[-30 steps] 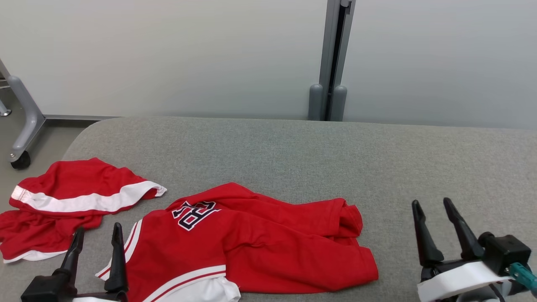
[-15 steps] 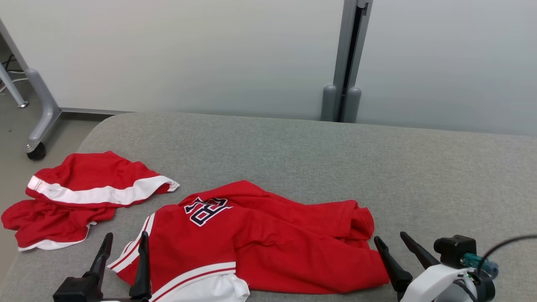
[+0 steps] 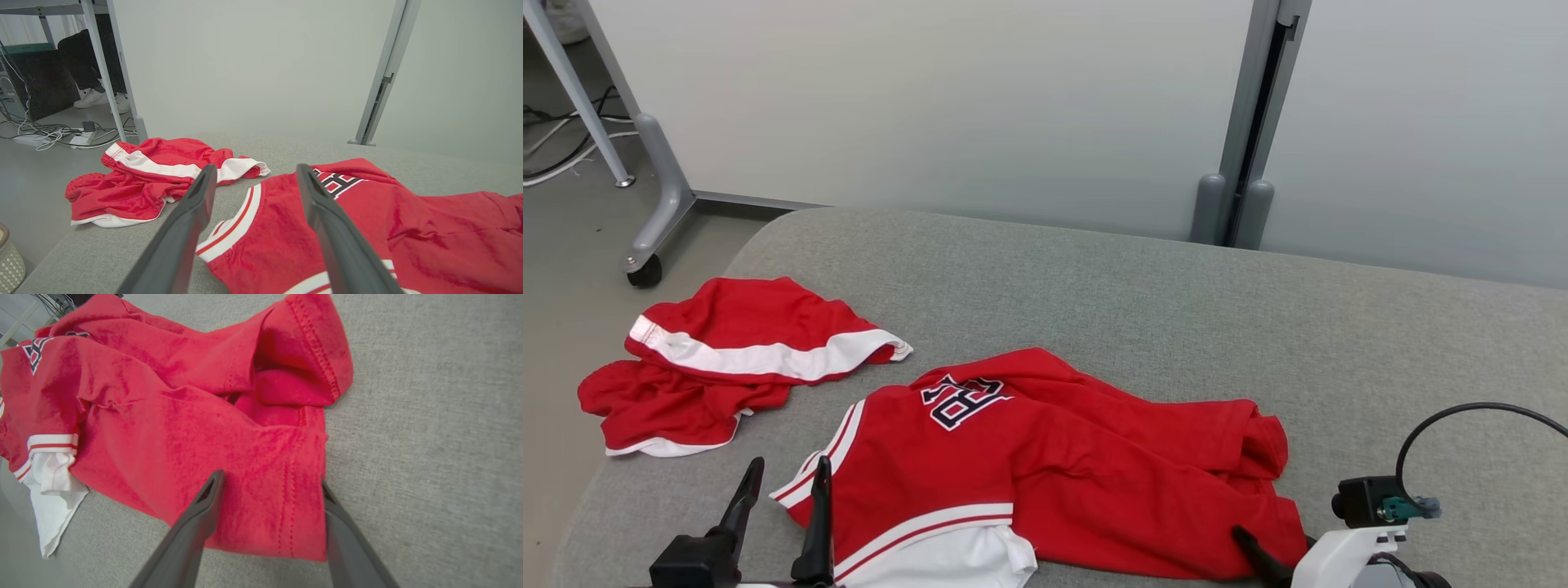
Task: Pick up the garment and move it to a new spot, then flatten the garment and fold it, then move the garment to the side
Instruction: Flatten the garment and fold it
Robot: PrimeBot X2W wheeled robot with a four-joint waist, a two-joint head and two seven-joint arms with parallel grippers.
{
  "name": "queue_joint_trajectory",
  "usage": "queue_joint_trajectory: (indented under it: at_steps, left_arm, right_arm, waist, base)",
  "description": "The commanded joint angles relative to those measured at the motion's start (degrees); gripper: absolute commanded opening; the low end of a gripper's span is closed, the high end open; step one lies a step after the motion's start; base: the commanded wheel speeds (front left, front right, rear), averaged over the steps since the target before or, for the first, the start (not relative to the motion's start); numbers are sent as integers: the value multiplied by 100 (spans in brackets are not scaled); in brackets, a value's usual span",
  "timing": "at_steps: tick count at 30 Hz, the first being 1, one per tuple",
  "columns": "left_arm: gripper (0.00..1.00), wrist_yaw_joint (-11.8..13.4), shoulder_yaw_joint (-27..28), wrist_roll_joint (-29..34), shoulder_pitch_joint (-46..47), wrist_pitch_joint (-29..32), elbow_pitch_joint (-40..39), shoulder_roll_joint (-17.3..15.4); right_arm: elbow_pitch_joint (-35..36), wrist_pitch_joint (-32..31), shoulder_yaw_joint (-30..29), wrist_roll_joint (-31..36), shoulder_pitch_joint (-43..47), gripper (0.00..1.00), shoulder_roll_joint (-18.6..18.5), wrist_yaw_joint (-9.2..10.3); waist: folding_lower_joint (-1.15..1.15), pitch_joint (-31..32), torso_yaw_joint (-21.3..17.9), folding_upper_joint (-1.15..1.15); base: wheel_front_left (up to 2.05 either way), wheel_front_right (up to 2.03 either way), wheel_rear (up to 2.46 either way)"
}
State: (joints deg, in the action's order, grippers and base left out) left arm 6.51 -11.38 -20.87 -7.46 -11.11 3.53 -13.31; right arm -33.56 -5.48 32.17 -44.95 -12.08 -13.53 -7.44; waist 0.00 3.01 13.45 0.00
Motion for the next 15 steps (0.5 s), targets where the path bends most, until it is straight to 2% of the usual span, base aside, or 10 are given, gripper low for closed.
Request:
queue_joint_trajectory:
  at_steps: [1, 2, 3, 15]
  left_arm:
    - [100, -28, 2, -39, 91, 12, 15, -24]
    - [100, -25, 3, -35, 95, 15, 22, -30]
    - [100, -19, 6, -36, 97, 15, 26, -33]
    - [100, -34, -36, -99, 158, -16, 5, -49]
  right_arm:
    - [-34, 32, 22, -53, 1, 48, -71, -9]
    - [-52, 71, 37, -68, -5, 35, -87, -9]
    - [-72, 99, 57, -89, -12, 0, -95, -9]
    - [-106, 843, 34, -8, -531, 0, -408, -9]
  waist:
    - [0, 7, 33, 0]
    - [0, 8, 46, 0]
    - [0, 9, 54, 0]
    - [0, -97, 8, 0]
  base:
    - [0, 0, 0]
    - [0, 0, 0]
    - [0, 0, 0]
    - [0, 0, 0]
